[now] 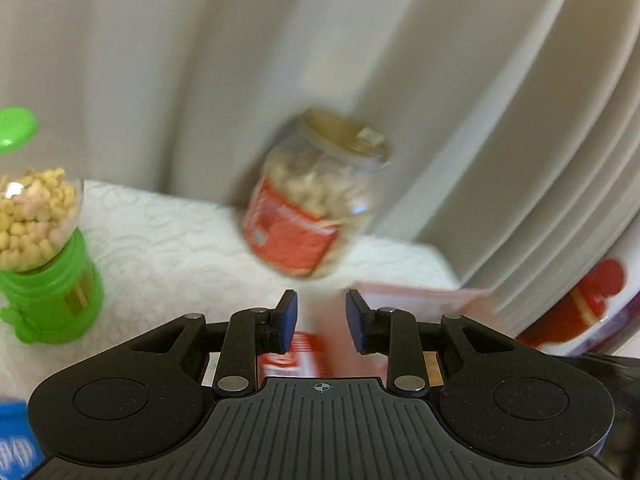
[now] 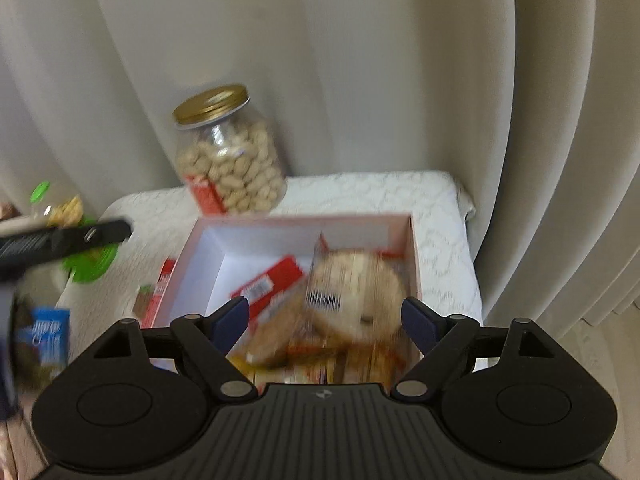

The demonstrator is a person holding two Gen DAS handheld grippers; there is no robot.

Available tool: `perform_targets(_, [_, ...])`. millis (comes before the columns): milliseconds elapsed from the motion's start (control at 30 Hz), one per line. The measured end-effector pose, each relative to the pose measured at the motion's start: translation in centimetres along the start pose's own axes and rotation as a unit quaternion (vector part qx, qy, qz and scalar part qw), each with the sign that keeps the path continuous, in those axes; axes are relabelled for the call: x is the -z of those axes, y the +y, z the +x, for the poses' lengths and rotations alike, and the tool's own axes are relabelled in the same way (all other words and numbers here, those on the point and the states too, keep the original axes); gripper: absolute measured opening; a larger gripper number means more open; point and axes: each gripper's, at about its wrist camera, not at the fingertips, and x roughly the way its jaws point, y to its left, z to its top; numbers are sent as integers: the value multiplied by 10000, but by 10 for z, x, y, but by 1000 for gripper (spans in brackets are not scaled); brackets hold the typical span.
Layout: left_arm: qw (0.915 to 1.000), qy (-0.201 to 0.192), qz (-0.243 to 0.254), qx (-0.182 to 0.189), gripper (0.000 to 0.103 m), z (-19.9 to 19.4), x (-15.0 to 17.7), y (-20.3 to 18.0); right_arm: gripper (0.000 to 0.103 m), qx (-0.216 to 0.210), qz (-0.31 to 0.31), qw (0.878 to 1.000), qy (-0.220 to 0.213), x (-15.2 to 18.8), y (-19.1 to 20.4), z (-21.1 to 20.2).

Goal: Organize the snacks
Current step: 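Open both grippers to drop the packets into the pink box, then move the right gripper to the red spicy strip packet while the left approaches the cookie lollipop packet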

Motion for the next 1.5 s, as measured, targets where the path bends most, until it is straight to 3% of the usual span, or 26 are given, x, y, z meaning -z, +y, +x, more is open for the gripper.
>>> perform_targets(133, [9964,375,610,-458,31,54,-5,-1,84,-32,-97,9999,133,23,-2,-10])
perform_targets(267, [9919,847,851,-413,27,81,2,4,84,108,-332,9992,185,48,-3,-32])
perform_targets(400, [9853,971,1404,-103,22,56,26,8,84,270,-414,9985,222,74,-12,-49])
perform_targets(500, [9821,1065,1555,30,21,30,48,18,84,304,-302,9987,286,87,-17,-50])
perform_targets(667, [9834,1102,1408,308,21,-15,89,37,84,-36,-171,9991,390,95,-6,-36])
perform_targets(767, [9847,1192,1128,591,21,-46,108,46,84,-257,-309,9981,477,100,19,-27])
perform_targets(933, [9896,1089,667,657,21,-76,121,62,84,-552,-735,9943,542,103,67,-23])
perform_targets(1000, [9954,804,140,497,22,-84,114,74,84,-602,-802,9930,620,104,81,-19])
perform_targets(1067, [9972,471,-574,68,23,-88,103,90,84,-640,-787,9922,725,108,90,-15])
perform_targets(1167, [9890,148,-1420,-376,25,-82,87,111,84,-761,-831,9901,834,117,102,-10])
perform_targets(1233, [9834,162,-1731,-512,26,-65,77,117,84,-755,-923,9893,846,125,110,-9])
perform_targets(1333, [9852,368,-1567,-593,30,-38,65,109,84,-725,-1010,9887,838,135,117,-9])
perform_targets(1500, [9922,427,-717,-929,42,-10,45,78,86,-692,-882,9897,889,142,114,-2])
